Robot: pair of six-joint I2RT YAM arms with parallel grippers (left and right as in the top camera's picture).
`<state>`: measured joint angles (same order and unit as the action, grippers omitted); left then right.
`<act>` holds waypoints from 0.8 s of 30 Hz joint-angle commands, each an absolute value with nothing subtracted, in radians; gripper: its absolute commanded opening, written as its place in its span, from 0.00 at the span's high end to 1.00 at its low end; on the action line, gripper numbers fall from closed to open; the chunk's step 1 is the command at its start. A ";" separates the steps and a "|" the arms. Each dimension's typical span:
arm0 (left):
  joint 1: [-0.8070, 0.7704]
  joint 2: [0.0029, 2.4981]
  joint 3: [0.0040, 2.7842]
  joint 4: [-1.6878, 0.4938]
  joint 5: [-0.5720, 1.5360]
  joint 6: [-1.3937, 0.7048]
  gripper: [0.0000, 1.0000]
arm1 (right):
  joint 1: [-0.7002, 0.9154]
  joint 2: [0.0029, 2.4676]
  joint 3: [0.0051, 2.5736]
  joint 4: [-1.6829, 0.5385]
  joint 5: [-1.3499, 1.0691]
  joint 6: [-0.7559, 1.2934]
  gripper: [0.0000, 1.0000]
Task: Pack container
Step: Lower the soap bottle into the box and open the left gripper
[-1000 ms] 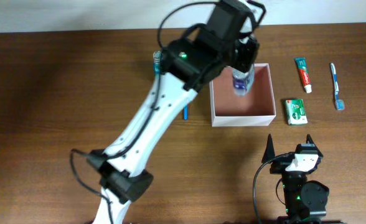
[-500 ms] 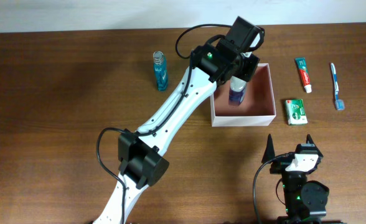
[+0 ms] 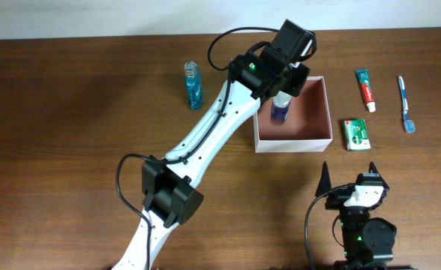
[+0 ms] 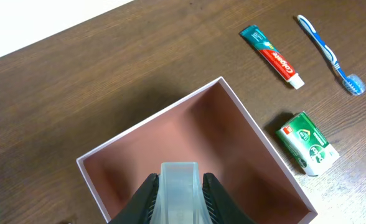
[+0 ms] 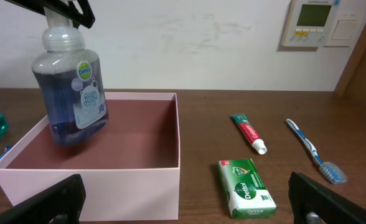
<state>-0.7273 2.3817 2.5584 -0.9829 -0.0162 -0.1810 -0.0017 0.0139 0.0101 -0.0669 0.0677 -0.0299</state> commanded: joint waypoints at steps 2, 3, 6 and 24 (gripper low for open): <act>-0.724 2.358 2.580 -0.976 -0.026 -0.194 0.83 | 0.006 0.007 0.006 -0.073 0.088 -0.030 0.01; -0.724 2.358 2.580 -0.977 -0.026 -0.194 0.83 | 0.006 0.007 0.006 -0.073 0.087 -0.030 0.01; -0.725 2.358 2.580 -0.982 -0.021 -0.194 0.83 | 0.006 0.007 0.006 -0.073 0.088 -0.030 0.01; -0.726 2.364 2.579 -0.984 -0.116 -0.194 0.83 | 0.006 0.007 0.006 -0.073 0.088 -0.030 0.01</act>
